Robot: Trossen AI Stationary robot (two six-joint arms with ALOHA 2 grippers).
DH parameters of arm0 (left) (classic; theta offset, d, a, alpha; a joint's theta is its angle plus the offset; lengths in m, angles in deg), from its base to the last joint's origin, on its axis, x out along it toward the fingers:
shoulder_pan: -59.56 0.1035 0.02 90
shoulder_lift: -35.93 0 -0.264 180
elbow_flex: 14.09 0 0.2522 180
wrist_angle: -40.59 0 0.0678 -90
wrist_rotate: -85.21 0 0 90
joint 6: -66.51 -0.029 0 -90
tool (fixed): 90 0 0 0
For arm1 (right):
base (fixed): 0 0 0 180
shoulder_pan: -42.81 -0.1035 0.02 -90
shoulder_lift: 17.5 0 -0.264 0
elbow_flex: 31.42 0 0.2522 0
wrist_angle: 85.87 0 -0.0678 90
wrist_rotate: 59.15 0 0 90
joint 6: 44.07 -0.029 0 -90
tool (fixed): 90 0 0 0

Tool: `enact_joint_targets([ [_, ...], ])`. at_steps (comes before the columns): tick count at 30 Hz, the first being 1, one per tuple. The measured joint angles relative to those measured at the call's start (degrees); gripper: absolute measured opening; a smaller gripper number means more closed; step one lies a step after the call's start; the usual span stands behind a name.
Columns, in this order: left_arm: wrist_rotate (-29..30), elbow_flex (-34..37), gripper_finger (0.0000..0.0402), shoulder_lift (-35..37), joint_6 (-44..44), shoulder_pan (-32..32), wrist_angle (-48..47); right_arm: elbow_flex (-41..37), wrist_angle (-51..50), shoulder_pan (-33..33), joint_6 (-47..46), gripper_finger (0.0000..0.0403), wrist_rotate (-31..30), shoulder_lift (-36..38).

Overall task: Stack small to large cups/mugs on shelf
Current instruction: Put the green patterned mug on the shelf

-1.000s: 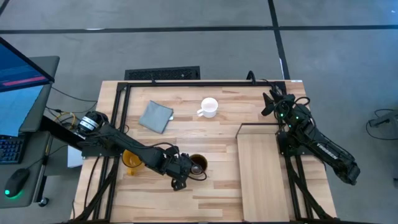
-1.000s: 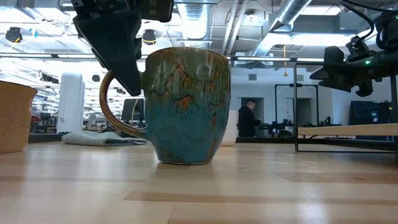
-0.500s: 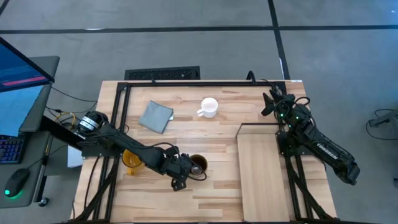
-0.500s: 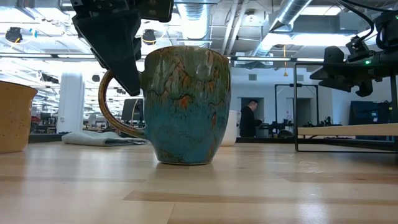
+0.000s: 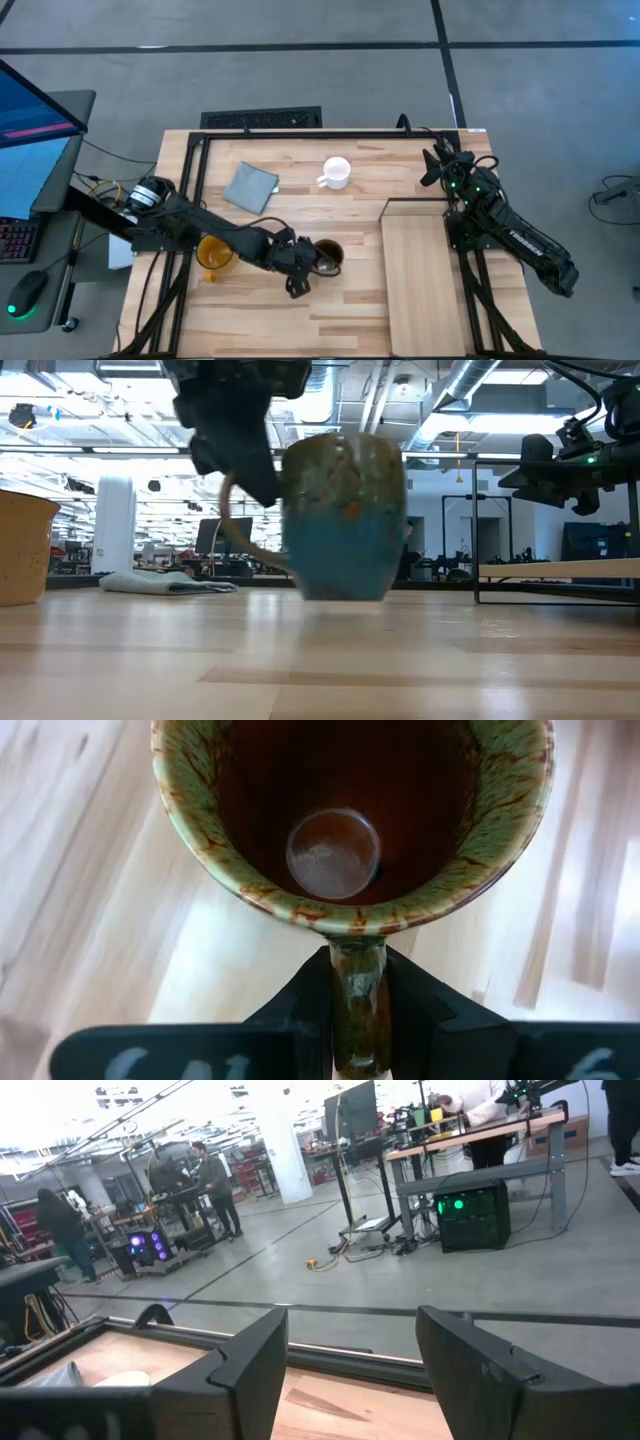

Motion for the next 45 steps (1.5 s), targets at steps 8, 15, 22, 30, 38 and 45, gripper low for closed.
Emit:
enact_joint_targets([
  [8,-0.36,0.00,0.0041,0.00,-9.49,5.18,8.25,0.00,0.00,0.00,0.00,0.0244,0.02,0.00],
  [15,-4.11,-2.44,0.0041,-0.02,-16.25,8.39,9.45,0.00,0.00,0.00,0.00,0.0244,0.00,0.00],
  [22,-3.11,-9.01,0.0041,-0.02,-20.97,10.16,6.18,0.00,0.00,0.00,0.00,0.0244,0.01,0.00],
  [30,-1.61,-12.60,0.0041,-0.02,-20.85,11.33,5.70,0.00,0.00,0.00,0.00,0.0244,0.00,0.00],
  [38,-1.23,-14.15,0.0041,-0.02,-21.32,12.31,7.87,0.00,0.00,0.00,0.00,0.0244,0.00,0.00],
  [45,-3.19,-20.53,0.0041,-6.92,-22.66,12.91,6.09,0.00,0.00,0.03,0.00,0.0244,0.00,-0.17],
])
